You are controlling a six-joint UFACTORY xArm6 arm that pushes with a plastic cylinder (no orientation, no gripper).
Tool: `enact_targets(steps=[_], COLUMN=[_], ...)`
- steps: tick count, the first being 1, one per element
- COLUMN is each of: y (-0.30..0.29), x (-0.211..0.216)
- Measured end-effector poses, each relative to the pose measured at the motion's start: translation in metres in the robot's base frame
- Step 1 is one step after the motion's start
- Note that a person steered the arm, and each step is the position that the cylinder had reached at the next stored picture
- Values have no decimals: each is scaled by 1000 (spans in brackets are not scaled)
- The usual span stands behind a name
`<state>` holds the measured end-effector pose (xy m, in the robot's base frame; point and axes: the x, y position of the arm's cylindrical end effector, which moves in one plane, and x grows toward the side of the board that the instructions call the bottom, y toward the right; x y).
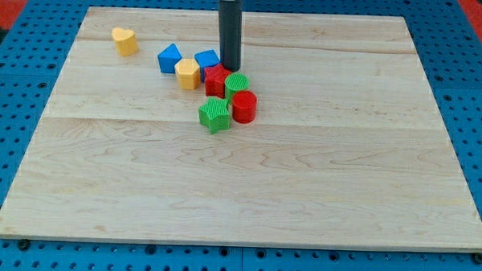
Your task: Push the red circle to green star
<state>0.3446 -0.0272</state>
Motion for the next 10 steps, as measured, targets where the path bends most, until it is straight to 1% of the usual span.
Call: enact_targets(steps=[1, 2, 3, 4, 5, 6, 8, 9, 10], y=[0, 42, 99, 170, 138, 117, 87, 56, 48], x=[28, 32, 48, 89, 139, 140, 121, 103, 76])
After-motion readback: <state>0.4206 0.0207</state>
